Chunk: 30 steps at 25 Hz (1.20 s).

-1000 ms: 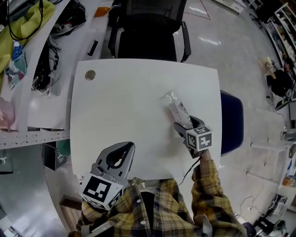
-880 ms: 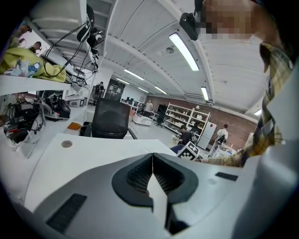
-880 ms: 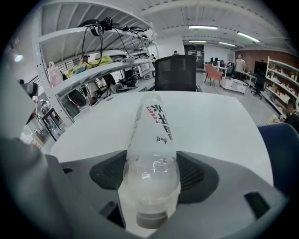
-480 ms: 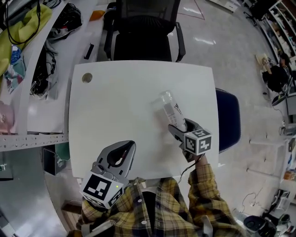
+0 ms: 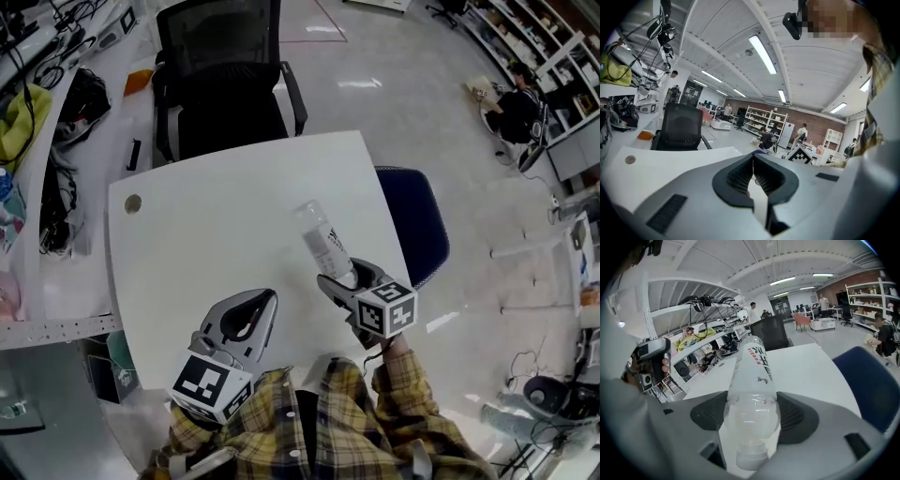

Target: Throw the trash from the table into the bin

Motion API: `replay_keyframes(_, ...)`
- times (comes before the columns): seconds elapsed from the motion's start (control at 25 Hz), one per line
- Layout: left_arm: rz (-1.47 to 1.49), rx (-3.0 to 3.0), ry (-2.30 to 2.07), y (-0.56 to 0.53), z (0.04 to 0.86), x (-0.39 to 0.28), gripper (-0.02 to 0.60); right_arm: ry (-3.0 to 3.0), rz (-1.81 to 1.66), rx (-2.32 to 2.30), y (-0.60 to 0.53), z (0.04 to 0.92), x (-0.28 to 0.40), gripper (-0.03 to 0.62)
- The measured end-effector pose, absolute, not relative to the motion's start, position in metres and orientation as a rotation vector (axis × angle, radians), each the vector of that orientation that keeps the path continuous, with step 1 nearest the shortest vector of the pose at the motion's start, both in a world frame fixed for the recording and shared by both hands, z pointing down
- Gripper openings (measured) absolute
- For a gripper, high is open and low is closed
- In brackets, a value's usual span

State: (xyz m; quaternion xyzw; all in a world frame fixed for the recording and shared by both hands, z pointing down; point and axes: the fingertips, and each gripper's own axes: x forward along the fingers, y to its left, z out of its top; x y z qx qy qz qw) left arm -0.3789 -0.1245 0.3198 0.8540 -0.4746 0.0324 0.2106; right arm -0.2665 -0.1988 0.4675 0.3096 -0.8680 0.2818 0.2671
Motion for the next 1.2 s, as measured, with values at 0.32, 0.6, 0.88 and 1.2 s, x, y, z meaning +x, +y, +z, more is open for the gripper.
replay_keyframes(0.32, 0.114, 2.505, -1.198, -0.115, 0.3, -0.262, 0.009, -2.372, 0.753, 0.98, -0.17, 0.442, -0.151, 0.31)
replay_keyframes(0.6, 0.109, 2.546, -1.141, -0.08, 0.292, -0.115, 0.009, -2.392, 0.722, 1.016, -0.124, 0.419, -0.01, 0.31)
replay_keyframes(0.88, 0.084, 2.544, -1.117, -0.046, 0.285, 0.027, 0.009, -2.415, 0.699, 0.98, -0.081, 0.407, 0.119, 0.31)
replay_keyframes(1.2, 0.167, 2.558, -1.099, -0.005, 0.278, 0.127, 0.009, -2.428, 0.713, 0.89, -0.044, 0.41, 0.196, 0.31)
